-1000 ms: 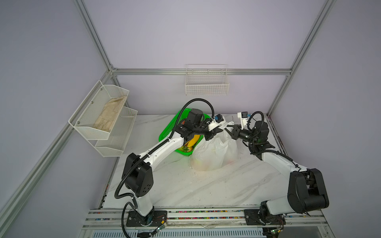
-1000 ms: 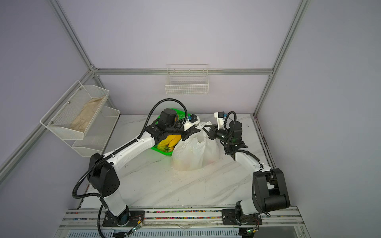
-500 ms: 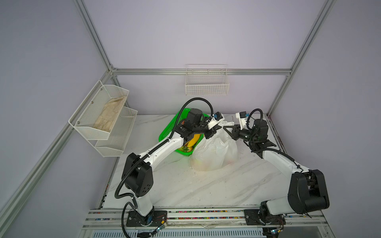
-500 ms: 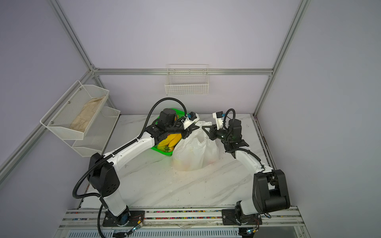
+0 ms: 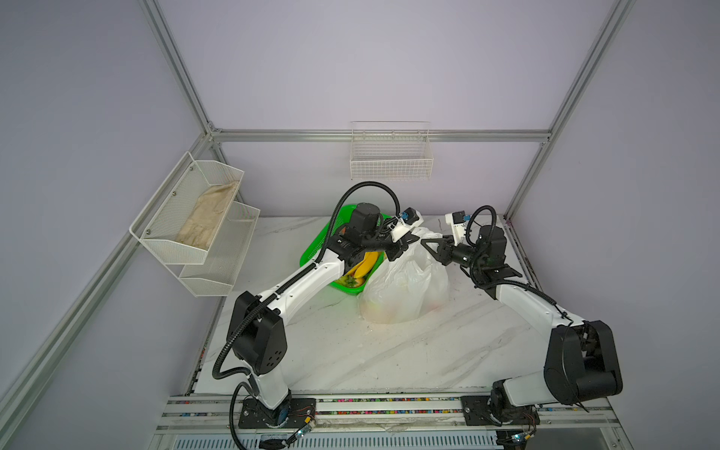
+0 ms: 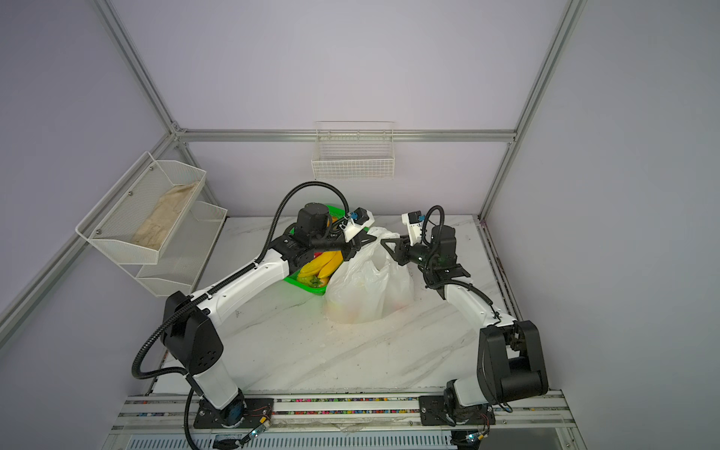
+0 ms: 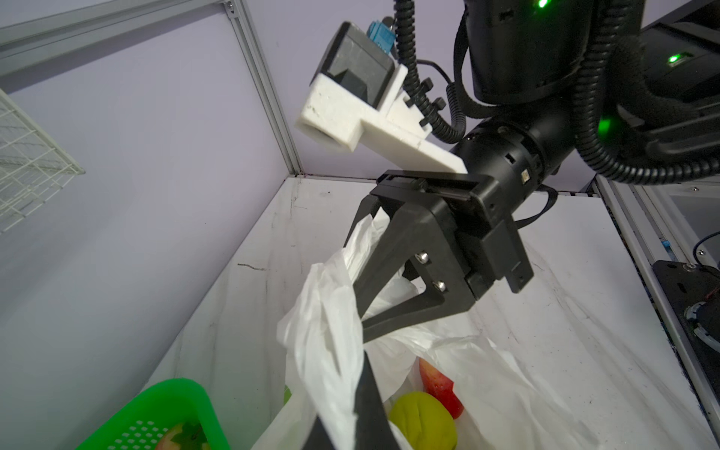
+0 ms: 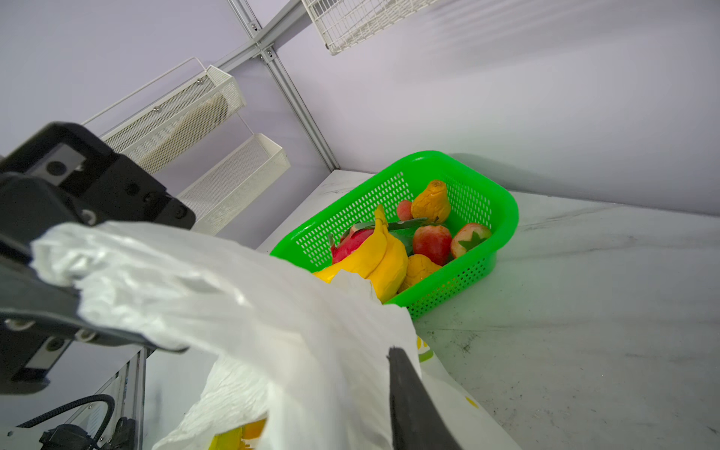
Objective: Place the fake fruits into the plastic bag and tie a complex knot
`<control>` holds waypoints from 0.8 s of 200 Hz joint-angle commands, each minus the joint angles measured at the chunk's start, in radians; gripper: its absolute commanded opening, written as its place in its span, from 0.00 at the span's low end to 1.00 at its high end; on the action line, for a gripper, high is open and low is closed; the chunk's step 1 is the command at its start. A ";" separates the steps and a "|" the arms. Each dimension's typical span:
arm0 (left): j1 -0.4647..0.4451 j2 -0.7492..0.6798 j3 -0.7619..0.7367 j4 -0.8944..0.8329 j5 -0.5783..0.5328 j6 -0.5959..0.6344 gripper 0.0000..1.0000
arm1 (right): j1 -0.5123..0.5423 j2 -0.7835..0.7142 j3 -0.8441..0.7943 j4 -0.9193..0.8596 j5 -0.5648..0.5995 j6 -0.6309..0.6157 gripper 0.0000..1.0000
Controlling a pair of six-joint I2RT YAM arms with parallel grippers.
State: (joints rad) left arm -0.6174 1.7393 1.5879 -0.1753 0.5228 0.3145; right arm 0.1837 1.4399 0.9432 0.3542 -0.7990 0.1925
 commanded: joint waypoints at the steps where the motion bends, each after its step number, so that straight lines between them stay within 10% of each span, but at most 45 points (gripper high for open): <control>1: 0.004 -0.067 -0.049 0.053 0.008 0.005 0.00 | -0.006 -0.022 0.003 -0.020 0.003 -0.014 0.35; 160: -0.035 -0.013 -0.075 -0.102 -0.105 0.223 0.00 | -0.050 0.009 0.014 0.000 -0.237 0.123 0.46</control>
State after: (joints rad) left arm -0.6510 1.7123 1.5246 -0.2798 0.4503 0.5205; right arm 0.1520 1.4536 0.9554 0.3466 -0.9756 0.2947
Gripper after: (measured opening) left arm 0.048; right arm 0.444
